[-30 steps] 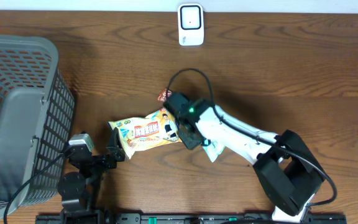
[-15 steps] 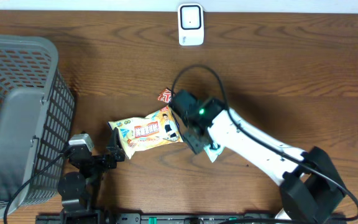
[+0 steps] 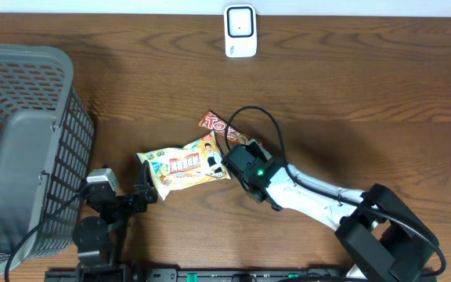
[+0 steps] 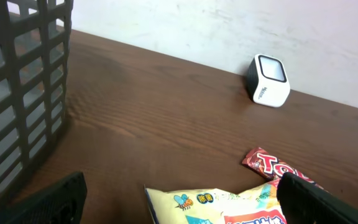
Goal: Scan the item barcode
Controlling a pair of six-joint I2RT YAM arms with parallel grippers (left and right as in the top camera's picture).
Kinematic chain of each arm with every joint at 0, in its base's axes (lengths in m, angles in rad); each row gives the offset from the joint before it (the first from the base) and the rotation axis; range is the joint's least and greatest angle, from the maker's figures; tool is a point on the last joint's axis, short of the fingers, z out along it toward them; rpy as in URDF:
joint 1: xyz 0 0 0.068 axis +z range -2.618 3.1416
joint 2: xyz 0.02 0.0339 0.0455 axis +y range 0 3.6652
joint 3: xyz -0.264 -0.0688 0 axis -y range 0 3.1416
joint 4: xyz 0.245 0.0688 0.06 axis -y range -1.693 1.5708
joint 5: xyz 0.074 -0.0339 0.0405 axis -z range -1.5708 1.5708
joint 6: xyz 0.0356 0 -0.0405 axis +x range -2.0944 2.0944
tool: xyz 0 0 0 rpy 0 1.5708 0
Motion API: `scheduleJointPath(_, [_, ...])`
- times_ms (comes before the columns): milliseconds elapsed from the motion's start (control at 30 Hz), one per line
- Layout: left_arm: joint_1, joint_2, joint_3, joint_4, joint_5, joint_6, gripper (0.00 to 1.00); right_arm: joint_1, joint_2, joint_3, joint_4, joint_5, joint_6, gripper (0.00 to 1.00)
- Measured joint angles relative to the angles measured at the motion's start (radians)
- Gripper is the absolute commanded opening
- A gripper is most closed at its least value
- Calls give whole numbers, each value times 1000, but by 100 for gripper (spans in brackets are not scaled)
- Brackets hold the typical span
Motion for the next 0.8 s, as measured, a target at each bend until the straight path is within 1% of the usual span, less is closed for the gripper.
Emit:
scheduleJointPath(33, [0, 0, 0, 0, 0, 0, 98, 0, -2, -10, -3, 8, -7, 27])
scheduleJointPath(67, [0, 0, 0, 0, 0, 0, 98, 0, -2, -14, -4, 11, -2, 11])
scheduleJointPath(133, [0, 0, 0, 0, 0, 0, 98, -1, -2, -16, -27, 9, -8, 1])
scheduleJointPath(233, [0, 0, 0, 0, 0, 0, 98, -24, -2, 26, -94, -57, -13, 1])
scheduleJointPath(300, [0, 0, 0, 0, 0, 0, 98, -67, 3, 95, -205, -216, -37, 1])
scheduleJointPath(333, [0, 0, 0, 0, 0, 0, 98, -98, 8, 140, -276, -332, -76, 1])
scheduleJointPath(367, [0, 0, 0, 0, 0, 0, 98, -109, 11, 155, -293, -379, -92, 1])
scheduleJointPath(433, [0, 0, 0, 0, 0, 0, 98, -174, 14, 230, -377, -641, -216, 1])
scheduleJointPath(467, [0, 0, 0, 0, 0, 0, 98, -196, 14, 246, -398, -734, -265, 1])
scheduleJointPath(500, [0, 0, 0, 0, 0, 0, 98, -227, 14, 257, -422, -848, -329, 1])
scheduleJointPath(533, [0, 0, 0, 0, 0, 0, 98, -246, 14, 260, -434, -919, -374, 1])
scheduleJointPath(600, [0, 0, 0, 0, 0, 0, 98, -299, 16, 258, -489, -1131, -519, 1])
scheduleJointPath(667, [0, 0, 0, 0, 0, 0, 98, -327, 16, 256, -549, -1287, -671, 1])
scheduleJointPath(700, [0, 0, 0, 0, 0, 0, 98, -334, 16, 254, -612, -1379, -789, 1])
scheduleJointPath(767, [0, 0, 0, 0, 0, 0, 98, -334, 16, 253, -699, -1497, -988, 1])
scheduleJointPath(800, [0, 0, 0, 0, 0, 0, 98, -333, 16, 253, -726, -1532, -1053, 1])
